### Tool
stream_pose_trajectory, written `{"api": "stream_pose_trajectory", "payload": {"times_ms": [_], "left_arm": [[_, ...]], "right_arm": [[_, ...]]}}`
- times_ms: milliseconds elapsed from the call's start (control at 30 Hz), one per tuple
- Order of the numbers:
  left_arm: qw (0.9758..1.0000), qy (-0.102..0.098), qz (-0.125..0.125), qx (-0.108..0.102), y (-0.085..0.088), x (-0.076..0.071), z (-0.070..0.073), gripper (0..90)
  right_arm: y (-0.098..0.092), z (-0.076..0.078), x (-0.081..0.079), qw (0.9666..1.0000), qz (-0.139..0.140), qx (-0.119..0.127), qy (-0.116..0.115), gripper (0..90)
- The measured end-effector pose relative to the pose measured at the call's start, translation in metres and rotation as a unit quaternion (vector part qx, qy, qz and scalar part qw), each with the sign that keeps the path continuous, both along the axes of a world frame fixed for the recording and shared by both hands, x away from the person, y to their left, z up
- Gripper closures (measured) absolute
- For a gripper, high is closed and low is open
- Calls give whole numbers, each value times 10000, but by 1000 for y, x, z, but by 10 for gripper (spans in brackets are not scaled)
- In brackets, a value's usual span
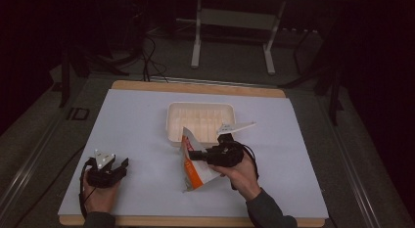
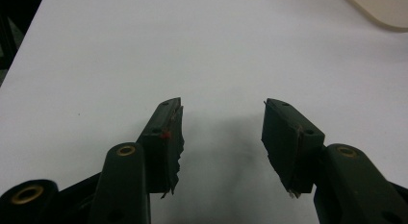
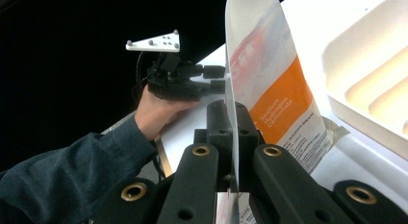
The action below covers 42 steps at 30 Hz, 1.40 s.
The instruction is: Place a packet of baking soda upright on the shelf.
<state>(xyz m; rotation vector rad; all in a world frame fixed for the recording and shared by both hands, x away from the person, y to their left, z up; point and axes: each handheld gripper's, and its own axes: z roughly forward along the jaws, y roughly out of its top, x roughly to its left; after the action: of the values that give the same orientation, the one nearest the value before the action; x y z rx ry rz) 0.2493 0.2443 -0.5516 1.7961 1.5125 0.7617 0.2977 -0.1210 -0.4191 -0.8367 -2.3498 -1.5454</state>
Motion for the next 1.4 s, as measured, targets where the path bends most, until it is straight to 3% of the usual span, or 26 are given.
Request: {"api": "stream_pose_trajectory", "payload": {"times_ms": [733,1000,1400], "left_arm": [[9999,-5,-45,109,-2,0,0,522],[10000,-4,5,67,-2,0,0,495],[9999,5,11,132,-3,0,0,487]], "right_arm": [[2,26,6,9995,-197,131,-218,900],[4,34,12,9992,-269,181,-216,900],[7,52,21,9981,-422,150,-415,900]]}}
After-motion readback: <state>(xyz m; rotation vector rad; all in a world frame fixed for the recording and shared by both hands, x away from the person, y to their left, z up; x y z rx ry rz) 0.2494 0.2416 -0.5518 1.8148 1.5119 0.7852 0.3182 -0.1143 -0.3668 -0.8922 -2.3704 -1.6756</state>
